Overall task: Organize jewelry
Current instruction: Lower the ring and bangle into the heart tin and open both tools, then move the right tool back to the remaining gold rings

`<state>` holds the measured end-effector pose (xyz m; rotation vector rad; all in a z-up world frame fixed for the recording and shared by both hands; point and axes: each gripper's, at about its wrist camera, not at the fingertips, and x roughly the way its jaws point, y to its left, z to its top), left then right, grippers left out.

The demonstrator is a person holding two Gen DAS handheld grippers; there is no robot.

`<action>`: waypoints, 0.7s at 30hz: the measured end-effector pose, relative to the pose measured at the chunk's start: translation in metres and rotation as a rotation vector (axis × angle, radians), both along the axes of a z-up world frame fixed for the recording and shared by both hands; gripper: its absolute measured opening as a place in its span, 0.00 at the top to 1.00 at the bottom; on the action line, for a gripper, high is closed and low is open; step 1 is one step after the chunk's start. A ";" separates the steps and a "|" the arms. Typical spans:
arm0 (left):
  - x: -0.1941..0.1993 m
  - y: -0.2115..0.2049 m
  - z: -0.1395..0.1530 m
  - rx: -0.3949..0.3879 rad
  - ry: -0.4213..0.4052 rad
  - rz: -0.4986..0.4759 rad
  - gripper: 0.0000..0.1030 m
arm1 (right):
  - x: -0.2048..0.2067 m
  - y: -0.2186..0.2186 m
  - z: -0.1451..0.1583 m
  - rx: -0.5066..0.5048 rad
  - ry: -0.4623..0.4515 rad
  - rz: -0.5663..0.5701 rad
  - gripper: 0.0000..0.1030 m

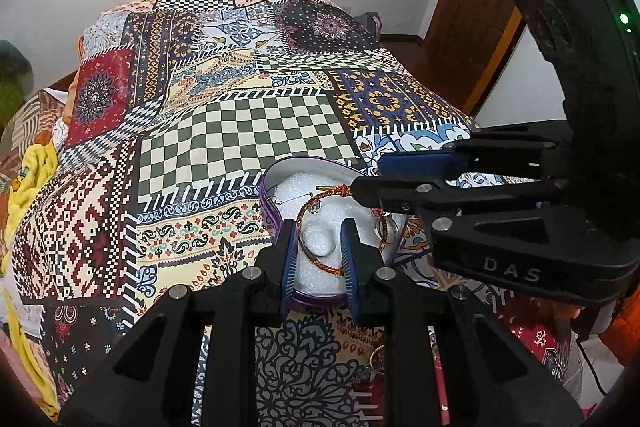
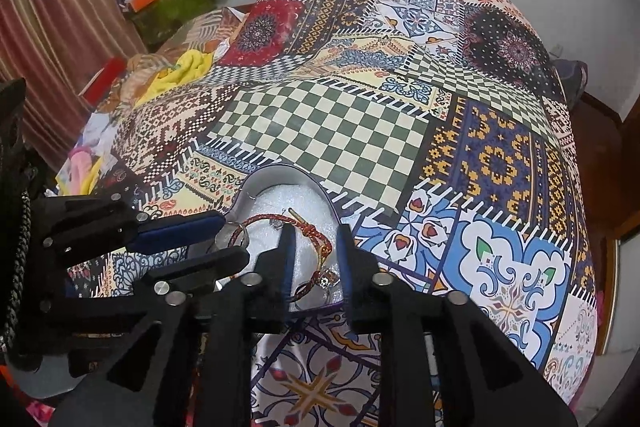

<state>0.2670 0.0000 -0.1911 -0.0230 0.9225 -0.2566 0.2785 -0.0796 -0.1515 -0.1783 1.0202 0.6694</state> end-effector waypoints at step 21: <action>-0.050 0.016 0.051 -0.010 -0.088 0.066 0.78 | -0.047 -0.016 0.045 0.017 -0.106 -0.048 0.76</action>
